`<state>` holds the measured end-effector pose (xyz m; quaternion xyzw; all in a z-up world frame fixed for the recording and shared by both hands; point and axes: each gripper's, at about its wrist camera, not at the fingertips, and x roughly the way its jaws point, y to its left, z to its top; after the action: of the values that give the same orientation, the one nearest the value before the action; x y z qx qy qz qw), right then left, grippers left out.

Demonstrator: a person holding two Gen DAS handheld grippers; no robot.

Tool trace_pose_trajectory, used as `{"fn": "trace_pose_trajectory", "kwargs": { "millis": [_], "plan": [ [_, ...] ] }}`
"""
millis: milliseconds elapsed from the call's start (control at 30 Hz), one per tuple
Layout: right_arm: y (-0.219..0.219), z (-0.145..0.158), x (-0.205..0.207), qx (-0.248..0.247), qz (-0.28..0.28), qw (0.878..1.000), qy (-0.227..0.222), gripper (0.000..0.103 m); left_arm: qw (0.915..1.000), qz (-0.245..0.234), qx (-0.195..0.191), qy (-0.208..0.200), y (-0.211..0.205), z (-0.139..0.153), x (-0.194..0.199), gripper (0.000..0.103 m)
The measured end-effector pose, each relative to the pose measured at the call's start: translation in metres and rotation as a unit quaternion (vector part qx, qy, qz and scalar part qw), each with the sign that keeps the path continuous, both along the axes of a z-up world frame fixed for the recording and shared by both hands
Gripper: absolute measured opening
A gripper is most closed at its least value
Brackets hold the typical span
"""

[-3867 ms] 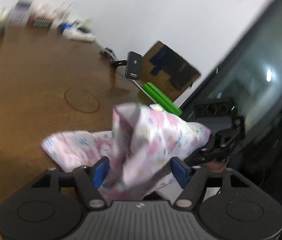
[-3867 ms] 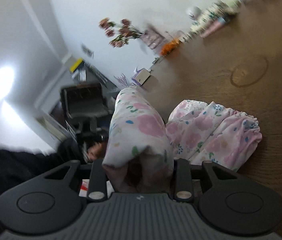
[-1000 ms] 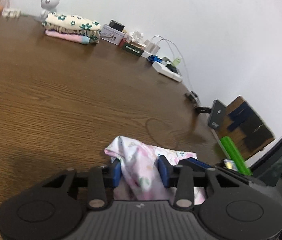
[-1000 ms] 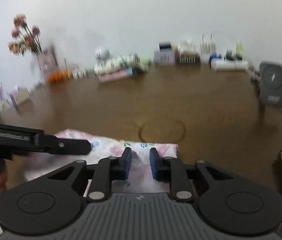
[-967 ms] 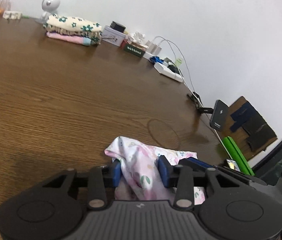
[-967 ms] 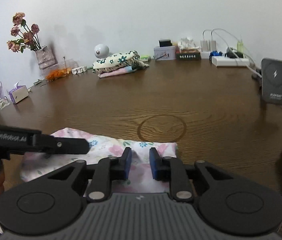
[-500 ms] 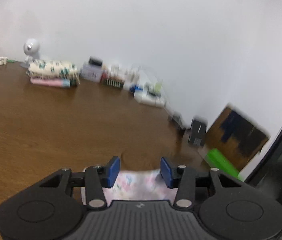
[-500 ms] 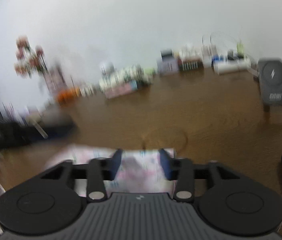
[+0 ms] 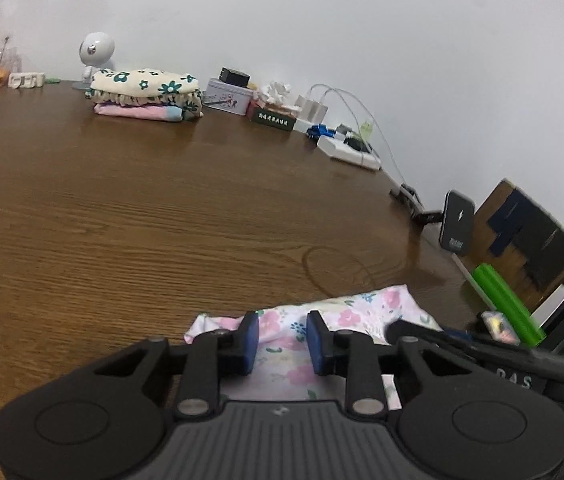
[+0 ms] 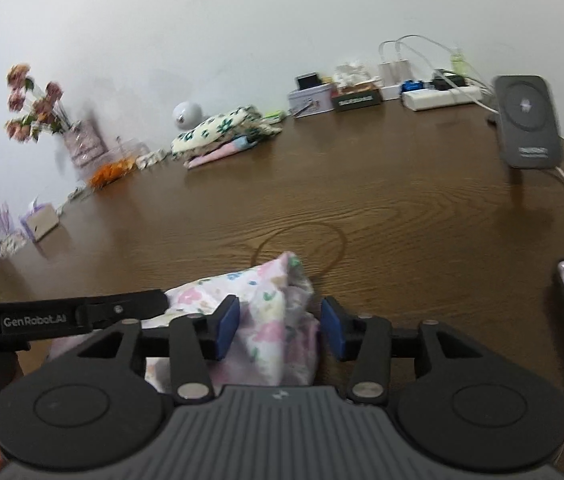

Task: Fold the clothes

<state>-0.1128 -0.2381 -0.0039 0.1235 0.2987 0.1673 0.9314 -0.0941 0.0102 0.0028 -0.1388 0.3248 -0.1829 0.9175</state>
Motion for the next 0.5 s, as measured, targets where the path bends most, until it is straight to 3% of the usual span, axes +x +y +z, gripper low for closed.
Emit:
{"fn": "trace_pose_trajectory", "kwargs": {
  "millis": [100,167,267,367,467,500],
  "plan": [
    [-0.007,-0.002,-0.004,0.027,0.003,1.000,0.005,0.049,0.9996,-0.012,-0.024,-0.014,0.014,0.012,-0.011,0.046],
    [-0.012,-0.004,-0.006,0.045,0.005,0.999,0.009,0.049,0.9993,-0.024,-0.024,-0.017,0.022,0.019,-0.018,0.051],
    [-0.019,-0.006,-0.010,0.072,0.008,0.997,0.014,0.049,0.9991,-0.026,-0.032,0.005,0.031,0.020,-0.027,0.060],
    [-0.026,-0.008,-0.014,0.100,0.011,0.995,0.020,0.048,0.9966,-0.039,-0.067,0.030,0.035,0.012,-0.033,0.071],
    [-0.031,-0.011,-0.015,0.122,0.013,0.992,0.029,0.034,0.9966,-0.049,-0.062,0.024,0.026,0.004,-0.039,0.073],
    [-0.031,-0.013,-0.015,0.125,0.013,0.991,0.035,0.028,0.9980,-0.043,-0.039,0.023,0.020,0.003,-0.039,0.073]
  ]
}}
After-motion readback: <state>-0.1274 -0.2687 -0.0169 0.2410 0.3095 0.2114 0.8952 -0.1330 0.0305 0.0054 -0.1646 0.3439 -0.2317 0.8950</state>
